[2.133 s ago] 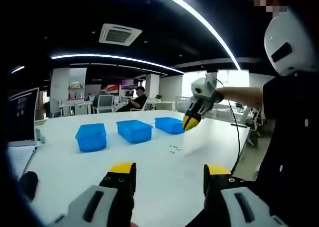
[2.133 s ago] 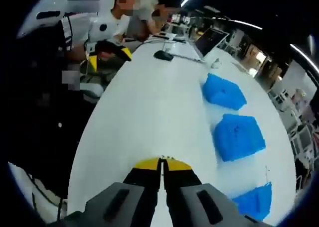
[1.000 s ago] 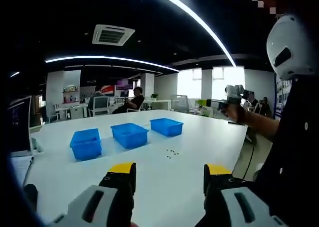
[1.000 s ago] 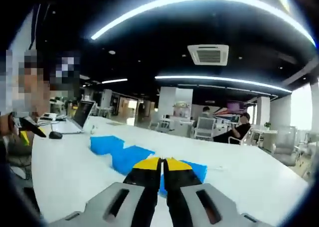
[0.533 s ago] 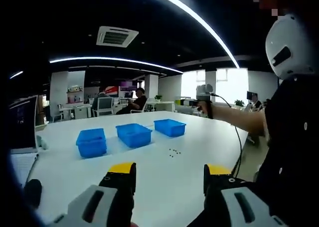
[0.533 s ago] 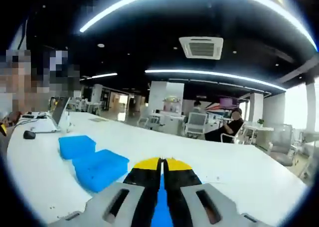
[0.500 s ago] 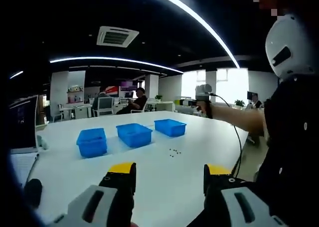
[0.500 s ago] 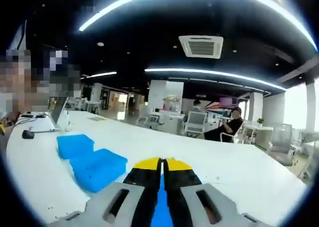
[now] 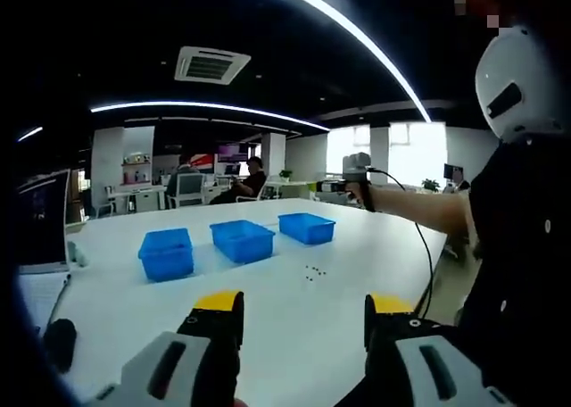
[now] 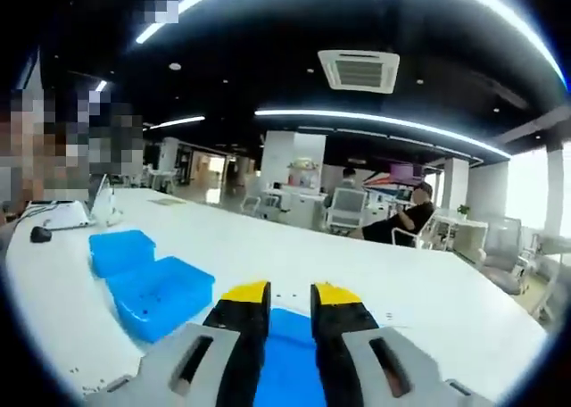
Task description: Pick up the resistors one by one and place each resistor into its matching bin, sorting the parts by color and model until every resistor is separated into the correct bin for its type
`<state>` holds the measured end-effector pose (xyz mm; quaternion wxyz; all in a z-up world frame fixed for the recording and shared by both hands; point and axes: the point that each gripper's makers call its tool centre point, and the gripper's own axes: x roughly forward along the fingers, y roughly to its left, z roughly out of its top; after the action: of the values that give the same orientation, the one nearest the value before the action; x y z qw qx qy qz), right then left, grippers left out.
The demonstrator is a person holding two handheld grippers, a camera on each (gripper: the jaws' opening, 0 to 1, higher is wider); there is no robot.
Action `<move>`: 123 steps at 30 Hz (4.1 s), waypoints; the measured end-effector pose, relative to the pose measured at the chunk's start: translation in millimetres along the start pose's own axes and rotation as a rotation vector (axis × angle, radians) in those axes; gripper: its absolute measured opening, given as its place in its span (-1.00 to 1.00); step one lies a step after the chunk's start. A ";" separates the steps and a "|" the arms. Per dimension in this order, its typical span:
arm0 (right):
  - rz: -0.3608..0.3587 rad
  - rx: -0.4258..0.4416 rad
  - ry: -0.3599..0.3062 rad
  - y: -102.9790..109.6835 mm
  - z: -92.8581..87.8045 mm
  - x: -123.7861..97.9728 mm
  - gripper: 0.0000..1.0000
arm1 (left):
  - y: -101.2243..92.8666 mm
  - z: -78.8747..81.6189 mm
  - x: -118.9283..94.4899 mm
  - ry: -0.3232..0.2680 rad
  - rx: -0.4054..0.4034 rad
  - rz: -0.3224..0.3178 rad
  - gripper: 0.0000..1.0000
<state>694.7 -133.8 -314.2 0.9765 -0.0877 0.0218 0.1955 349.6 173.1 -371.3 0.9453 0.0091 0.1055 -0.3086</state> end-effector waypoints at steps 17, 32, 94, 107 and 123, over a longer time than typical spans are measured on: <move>0.167 -0.001 -0.129 61.3 17.7 -108.2 -0.39 | 5.2 2.6 8.8 -0.006 0.003 -0.009 0.12; 0.170 0.031 -0.157 91.6 13.3 -227.9 -0.38 | 8.4 6.4 14.9 -0.008 0.012 -0.014 0.12; 1.140 -0.656 0.796 255.3 -138.7 -109.3 -0.78 | 20.7 -28.7 -28.5 0.026 -0.036 0.073 0.14; 1.142 -0.695 0.769 254.9 -138.3 -112.0 -0.91 | 18.7 -25.2 -23.5 0.025 -0.032 0.060 0.14; 0.931 -0.260 0.448 208.6 -51.7 -138.0 -0.92 | 11.7 -9.0 -4.0 0.020 0.003 0.015 0.14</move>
<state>486.5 -5.8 -388.4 0.7389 -0.2287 0.2419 0.5859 351.5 185.6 -379.9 0.9464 0.0146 0.1147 -0.3016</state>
